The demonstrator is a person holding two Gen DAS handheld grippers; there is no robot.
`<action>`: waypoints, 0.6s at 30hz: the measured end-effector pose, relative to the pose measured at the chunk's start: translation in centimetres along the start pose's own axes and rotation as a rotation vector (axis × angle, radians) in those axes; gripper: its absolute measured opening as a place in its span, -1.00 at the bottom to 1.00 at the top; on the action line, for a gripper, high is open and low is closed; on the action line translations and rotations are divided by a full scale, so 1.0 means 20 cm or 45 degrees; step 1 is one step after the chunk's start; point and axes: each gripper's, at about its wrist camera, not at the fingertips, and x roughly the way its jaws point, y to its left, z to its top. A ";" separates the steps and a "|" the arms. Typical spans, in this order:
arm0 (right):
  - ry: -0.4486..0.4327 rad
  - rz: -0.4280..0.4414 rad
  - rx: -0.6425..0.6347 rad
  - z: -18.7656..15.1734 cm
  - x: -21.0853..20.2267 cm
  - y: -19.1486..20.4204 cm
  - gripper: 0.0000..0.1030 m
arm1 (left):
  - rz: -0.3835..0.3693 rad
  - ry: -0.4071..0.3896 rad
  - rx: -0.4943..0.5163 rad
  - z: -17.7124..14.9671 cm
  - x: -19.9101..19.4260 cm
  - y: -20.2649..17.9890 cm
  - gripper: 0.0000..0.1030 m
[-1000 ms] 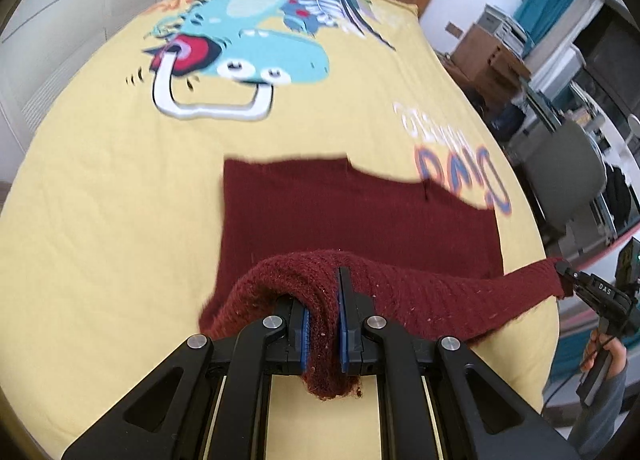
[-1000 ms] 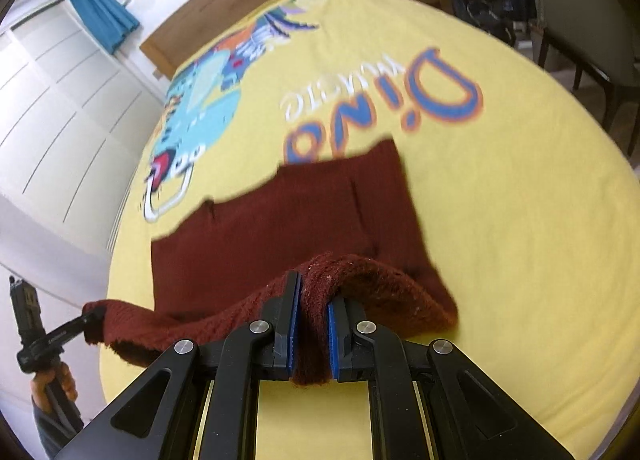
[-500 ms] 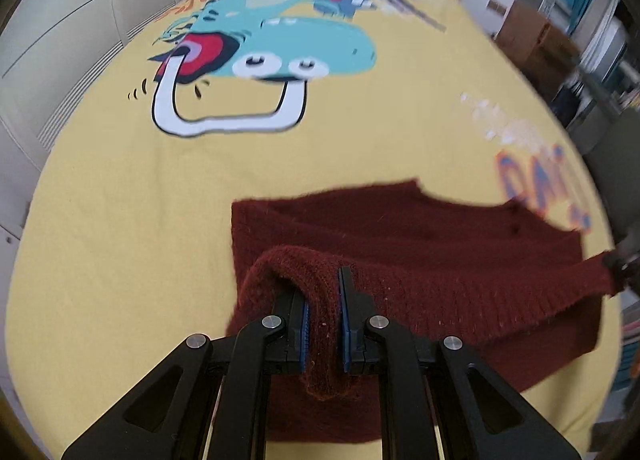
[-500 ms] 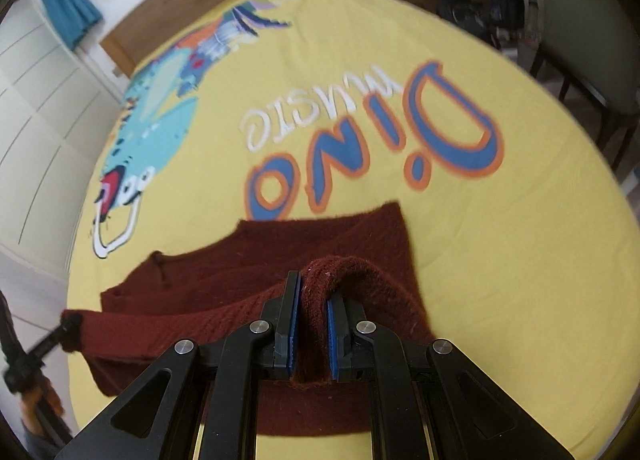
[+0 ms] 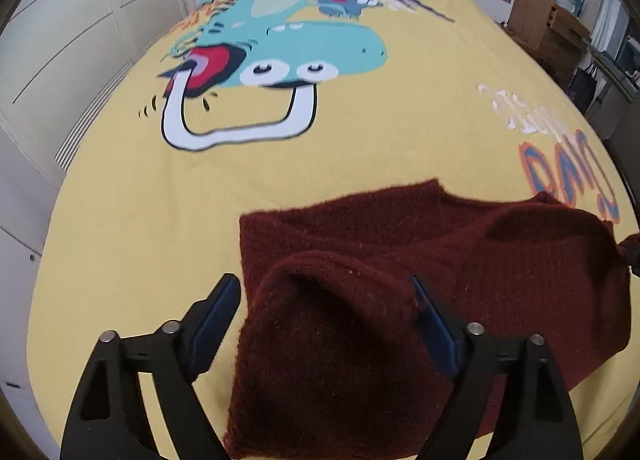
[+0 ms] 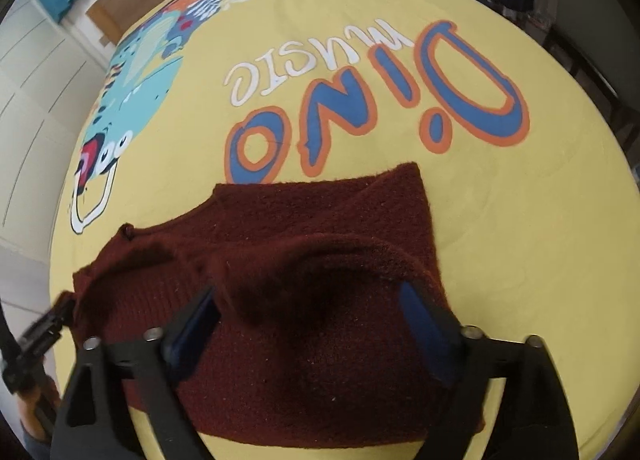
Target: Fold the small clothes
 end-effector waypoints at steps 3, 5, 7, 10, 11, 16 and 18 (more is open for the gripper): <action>-0.080 -0.031 -0.047 0.00 -0.07 0.03 0.99 | -0.023 -0.057 -0.005 0.01 -0.07 0.00 0.98; -0.139 -0.056 -0.093 -0.02 -0.13 0.06 0.99 | -0.036 -0.088 0.009 0.01 -0.11 -0.02 0.98; -0.182 -0.085 -0.146 -0.03 -0.17 0.10 0.99 | -0.058 -0.128 0.034 -0.01 -0.15 -0.05 0.98; -0.230 -0.109 -0.224 -0.09 -0.21 0.17 0.99 | -0.103 -0.159 0.089 -0.05 -0.18 -0.12 0.98; -0.239 -0.118 -0.253 -0.12 -0.20 0.20 0.99 | -0.115 -0.158 0.104 -0.07 -0.18 -0.14 0.98; -0.210 -0.137 -0.353 -0.31 -0.09 0.31 0.99 | -0.190 -0.100 0.144 -0.20 -0.10 -0.26 0.98; -0.194 -0.132 -0.369 -0.38 -0.04 0.34 0.99 | -0.199 -0.075 0.160 -0.26 -0.06 -0.31 0.98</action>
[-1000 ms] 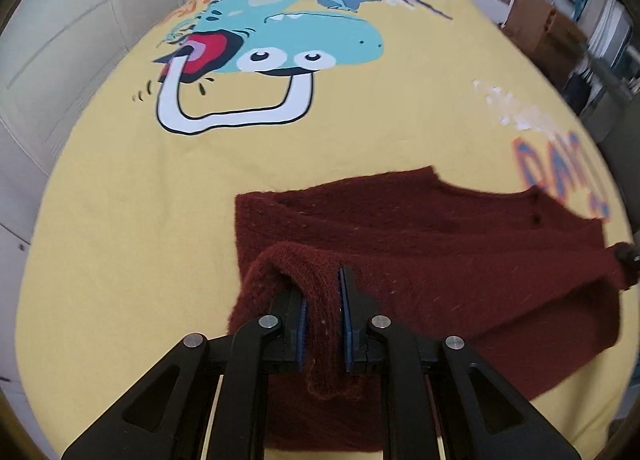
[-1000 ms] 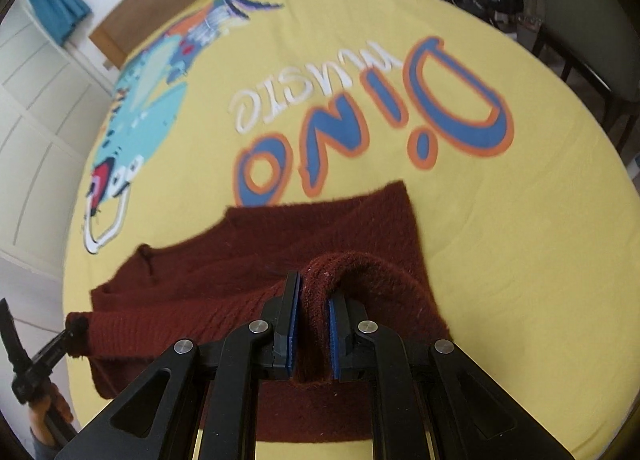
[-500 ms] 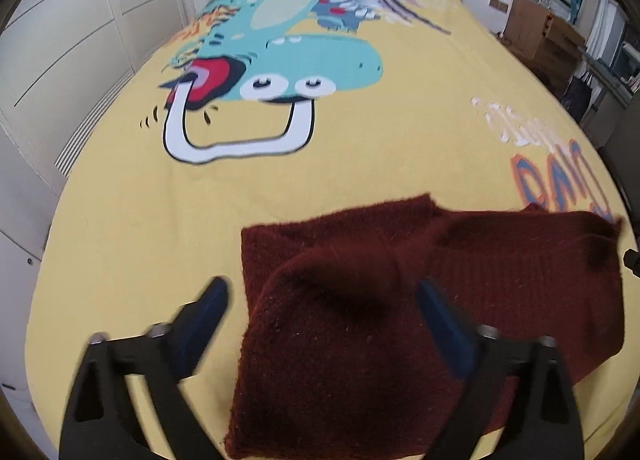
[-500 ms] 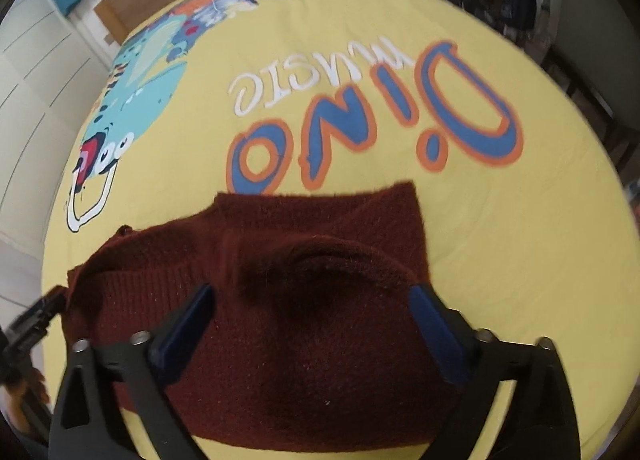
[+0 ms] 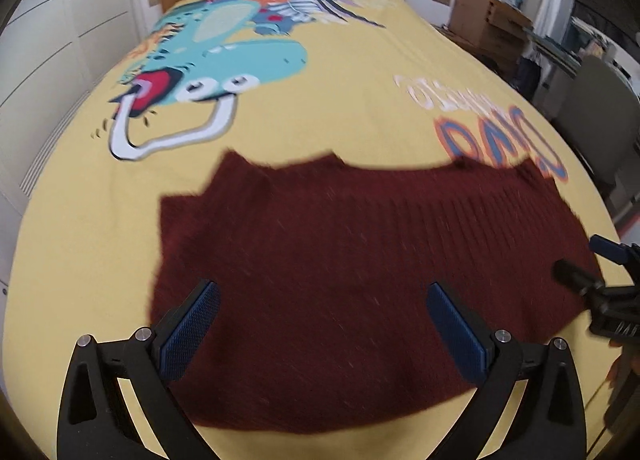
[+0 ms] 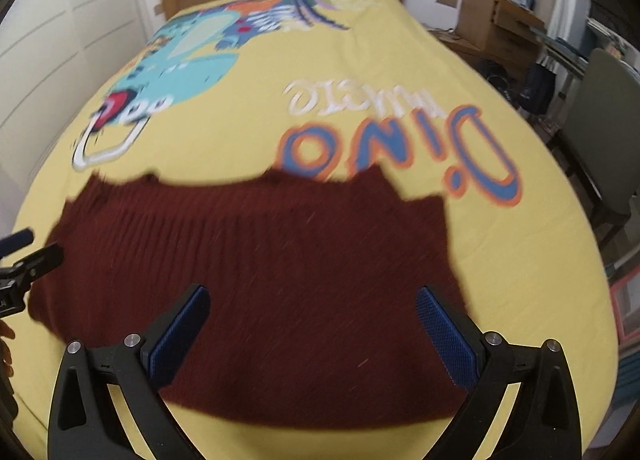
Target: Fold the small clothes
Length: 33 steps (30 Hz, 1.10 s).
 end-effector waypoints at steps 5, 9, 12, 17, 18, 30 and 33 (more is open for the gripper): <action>0.040 -0.016 -0.036 -0.18 0.11 0.09 0.99 | 0.032 0.033 0.079 -0.12 0.10 -0.06 0.98; 0.056 -0.052 -0.027 -0.24 0.17 0.05 0.99 | 0.114 0.084 0.116 -0.20 0.19 -0.02 0.98; 0.047 -0.067 0.038 -0.24 0.18 -0.05 0.99 | 0.129 0.090 0.040 -0.22 0.21 0.09 0.98; 0.063 -0.095 0.101 -0.21 0.18 -0.22 0.99 | 0.118 0.103 -0.048 -0.23 0.20 0.27 0.98; 0.066 -0.101 0.108 -0.22 0.18 -0.25 0.99 | 0.109 0.103 -0.060 -0.24 0.20 0.30 0.98; 0.072 -0.049 0.130 -0.27 0.23 -0.27 1.00 | 0.084 0.129 -0.117 -0.27 0.22 0.33 0.99; 0.066 -0.061 0.125 -0.27 0.24 -0.26 1.00 | 0.083 0.125 -0.119 -0.27 0.22 0.33 0.99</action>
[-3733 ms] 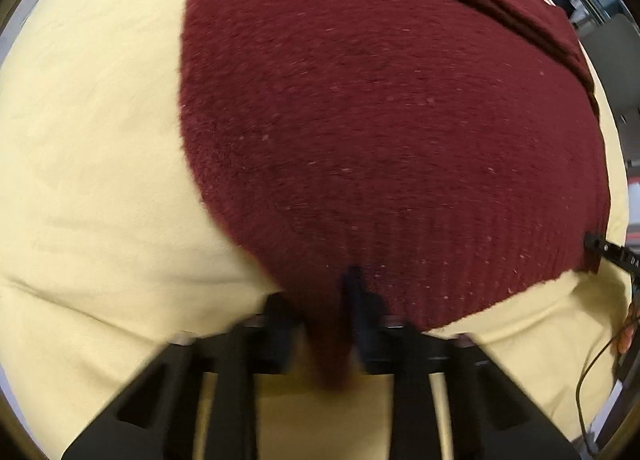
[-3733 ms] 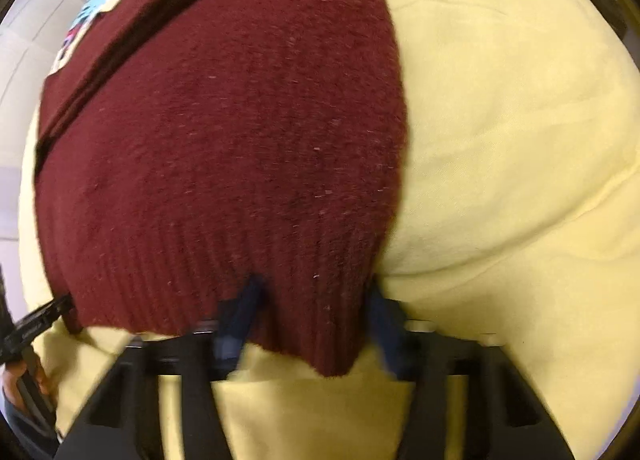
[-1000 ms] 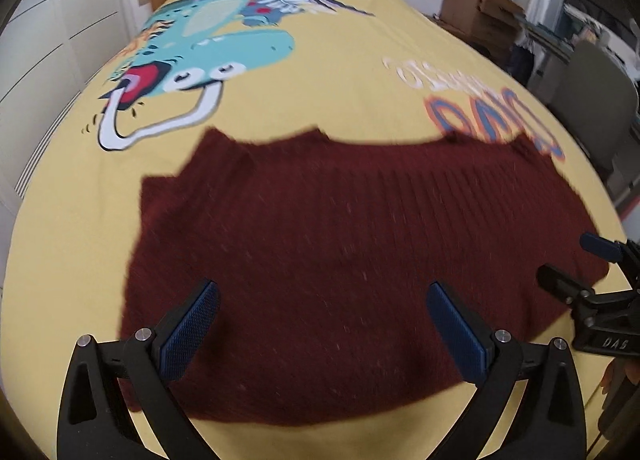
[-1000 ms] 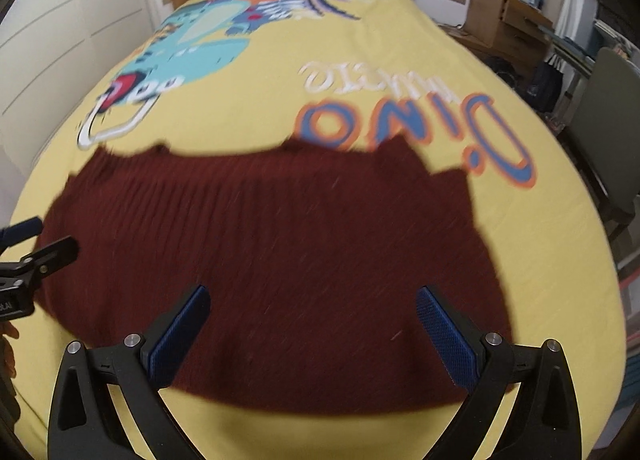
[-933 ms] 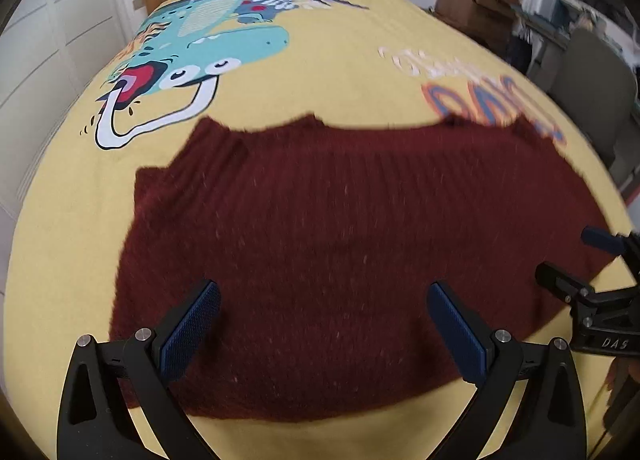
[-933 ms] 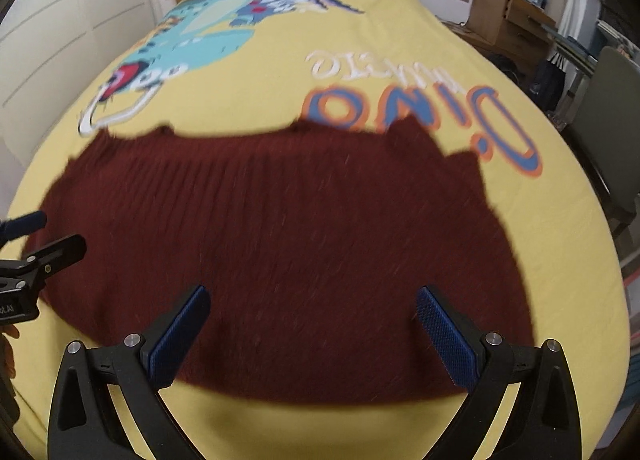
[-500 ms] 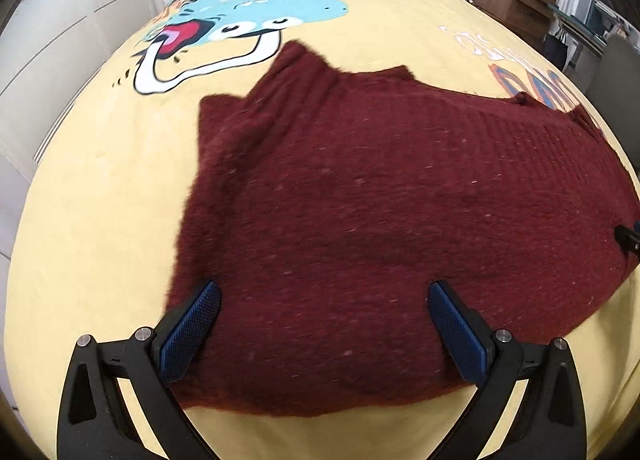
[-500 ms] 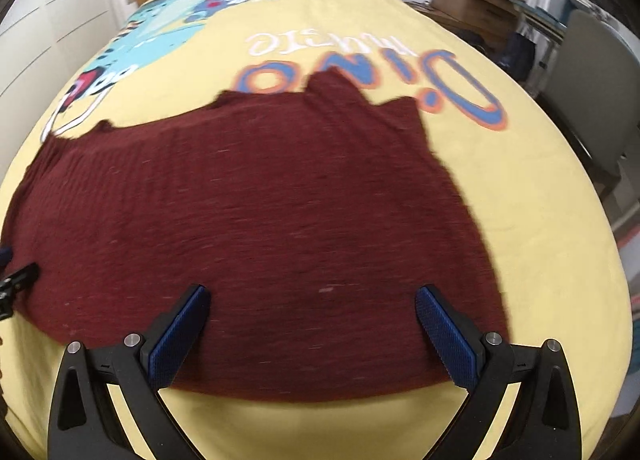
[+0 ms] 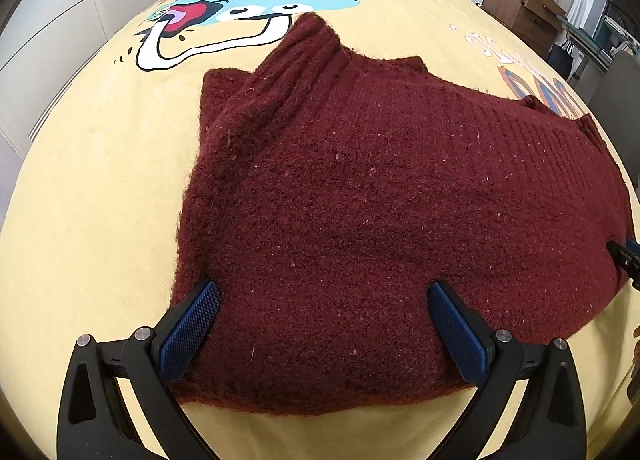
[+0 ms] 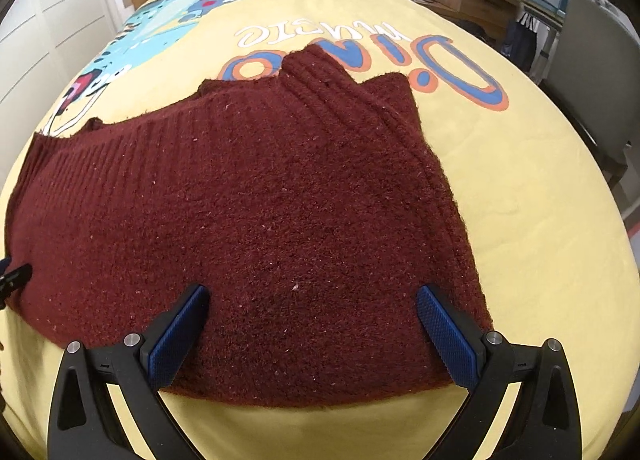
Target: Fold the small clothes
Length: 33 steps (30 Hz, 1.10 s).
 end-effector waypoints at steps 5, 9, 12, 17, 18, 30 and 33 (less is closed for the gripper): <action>0.009 -0.009 -0.006 0.01 -0.01 0.01 1.00 | 0.008 0.008 0.013 0.01 -0.01 -0.01 0.98; 0.016 -0.019 -0.010 0.02 -0.06 0.02 1.00 | -0.001 0.054 0.009 0.03 -0.05 -0.01 0.98; 0.014 -0.015 -0.032 0.04 -0.13 0.04 1.00 | -0.060 0.047 -0.024 0.07 -0.14 0.01 0.98; -0.026 0.024 -0.082 0.04 -0.25 0.09 1.00 | -0.066 0.010 -0.025 0.14 -0.26 0.10 0.98; -0.028 0.030 -0.088 0.03 -0.27 0.10 1.00 | -0.090 0.018 -0.047 0.15 -0.27 0.15 0.98; 0.043 0.032 -0.151 -0.11 -0.29 0.12 1.00 | -0.277 0.296 -0.333 0.14 0.13 0.38 0.97; 0.059 0.021 -0.153 -0.12 -0.28 0.10 1.00 | -0.304 0.280 -0.338 0.14 0.14 0.35 0.94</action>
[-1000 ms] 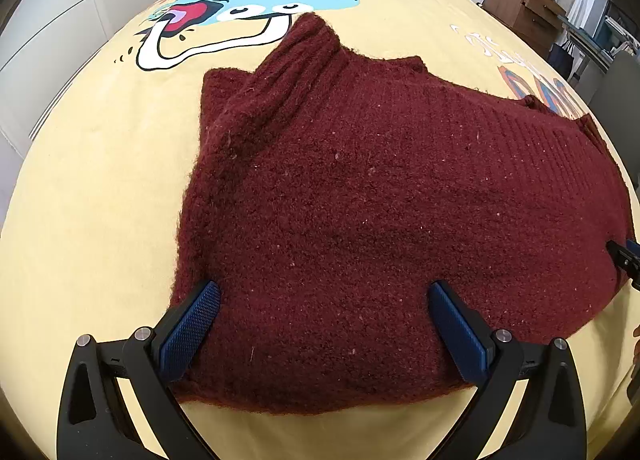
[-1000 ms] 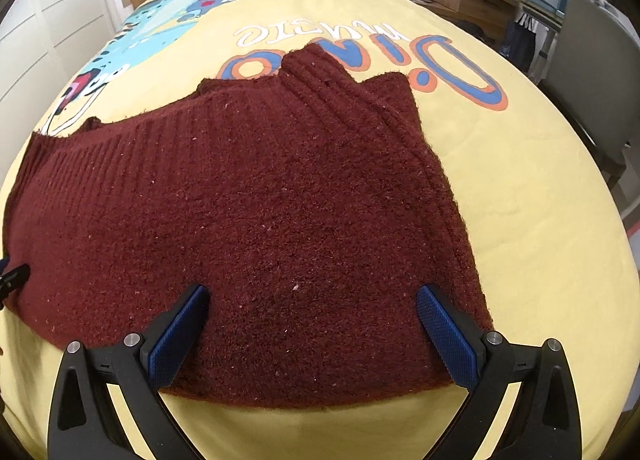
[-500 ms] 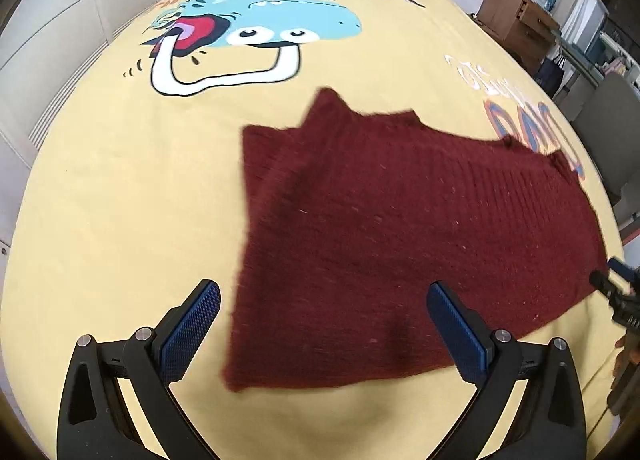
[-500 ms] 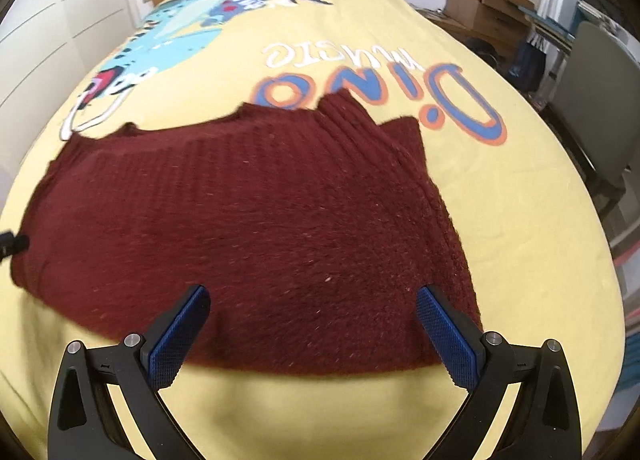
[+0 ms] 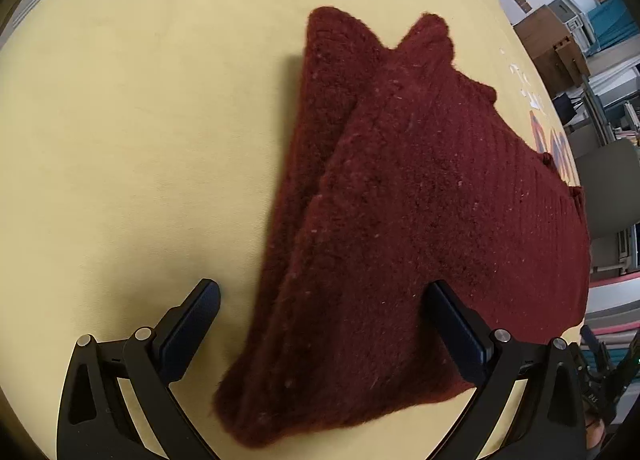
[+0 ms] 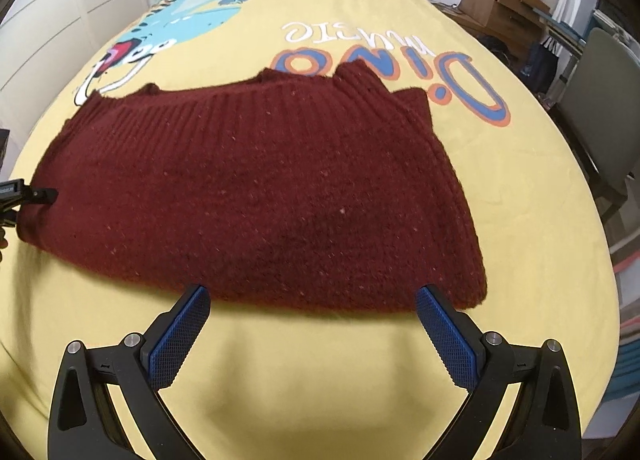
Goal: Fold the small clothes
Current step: 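Grasp the edge of the folded sweater with the left tool, then fold the held edge over the sweater with the left tool, release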
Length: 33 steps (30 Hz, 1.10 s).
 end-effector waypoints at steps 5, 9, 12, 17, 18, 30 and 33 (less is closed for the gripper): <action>0.021 -0.012 0.021 -0.02 0.02 -0.05 1.00 | -0.084 0.040 0.056 0.00 0.02 -0.06 0.02; 0.021 -0.003 0.062 -0.02 0.01 -0.09 1.00 | -0.093 0.019 0.139 -0.01 -0.03 -0.17 -0.39; 0.017 0.005 0.097 -0.01 -0.01 -0.13 1.00 | -0.109 0.007 0.160 0.02 -0.10 -0.21 -0.42; -0.001 0.001 0.135 0.01 -0.05 -0.18 1.00 | -0.187 -0.030 0.201 0.05 -0.27 -0.40 -0.44; -0.005 0.000 0.144 0.02 -0.06 -0.20 1.00 | -0.202 -0.033 0.202 0.05 -0.29 -0.43 -0.44; -0.069 -0.018 0.285 0.09 -0.27 -0.51 1.00 | -0.196 -0.028 0.392 0.14 -0.33 -1.18 -0.49; -0.090 -0.038 0.309 0.09 -0.32 -0.59 1.00 | -0.157 -0.014 0.472 0.13 -0.24 -1.41 -0.50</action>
